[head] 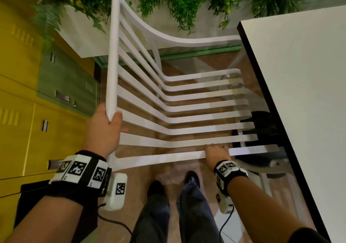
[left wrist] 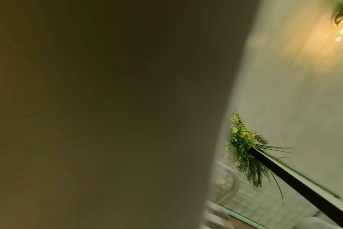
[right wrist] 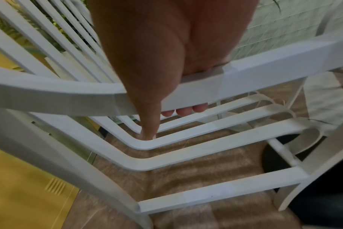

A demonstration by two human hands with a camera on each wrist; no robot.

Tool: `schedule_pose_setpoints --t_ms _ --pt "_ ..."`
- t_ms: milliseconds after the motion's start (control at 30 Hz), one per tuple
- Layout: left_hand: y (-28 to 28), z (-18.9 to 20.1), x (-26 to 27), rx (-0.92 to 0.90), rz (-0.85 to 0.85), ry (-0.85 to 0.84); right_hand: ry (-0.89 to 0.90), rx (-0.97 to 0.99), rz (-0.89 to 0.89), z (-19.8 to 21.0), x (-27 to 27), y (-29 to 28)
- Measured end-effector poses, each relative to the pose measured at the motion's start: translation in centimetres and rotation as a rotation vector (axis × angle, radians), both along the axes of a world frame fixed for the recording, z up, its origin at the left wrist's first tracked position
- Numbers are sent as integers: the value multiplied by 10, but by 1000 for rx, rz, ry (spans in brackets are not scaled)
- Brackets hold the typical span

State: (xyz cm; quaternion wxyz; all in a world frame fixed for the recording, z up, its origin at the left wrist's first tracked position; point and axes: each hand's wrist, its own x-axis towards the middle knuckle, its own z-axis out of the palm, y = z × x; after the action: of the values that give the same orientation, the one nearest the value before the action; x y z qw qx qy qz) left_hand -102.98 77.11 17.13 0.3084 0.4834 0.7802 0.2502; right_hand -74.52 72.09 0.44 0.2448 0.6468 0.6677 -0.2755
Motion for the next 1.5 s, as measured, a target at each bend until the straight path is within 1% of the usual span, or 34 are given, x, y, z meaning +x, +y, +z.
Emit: schedule_pose_setpoints --t_ms 133,267,367,433,633,733,933,1067,1167,1500 --pt "-5 2 0 14 -5 23 -10 -25 -16 -3 -2 -2" --pt "-9 -4 -2 25 -14 23 -20 -52 -30 -2 0 -4" --pt "-15 -6 -2 8 -9 -35 -37 -84 -8 -4 3 -9" --pt "-16 -6 3 7 -16 -40 -53 -99 8 -3 7 -9" --pt "2 -8 9 28 -20 -21 -79 -56 -24 2 11 6" --pt "-1 -9 8 28 -17 -16 -75 -53 -44 0 10 2" --pt "-13 -9 11 8 5 -58 -65 -105 -36 -3 13 -1" --pt "-17 -13 7 11 5 -6 -62 -129 -16 -6 15 -2" --pt "-19 -12 8 14 10 40 -72 -106 -6 -10 17 -4" --pt "-20 -7 14 11 33 37 -28 -65 -11 -13 18 -7"
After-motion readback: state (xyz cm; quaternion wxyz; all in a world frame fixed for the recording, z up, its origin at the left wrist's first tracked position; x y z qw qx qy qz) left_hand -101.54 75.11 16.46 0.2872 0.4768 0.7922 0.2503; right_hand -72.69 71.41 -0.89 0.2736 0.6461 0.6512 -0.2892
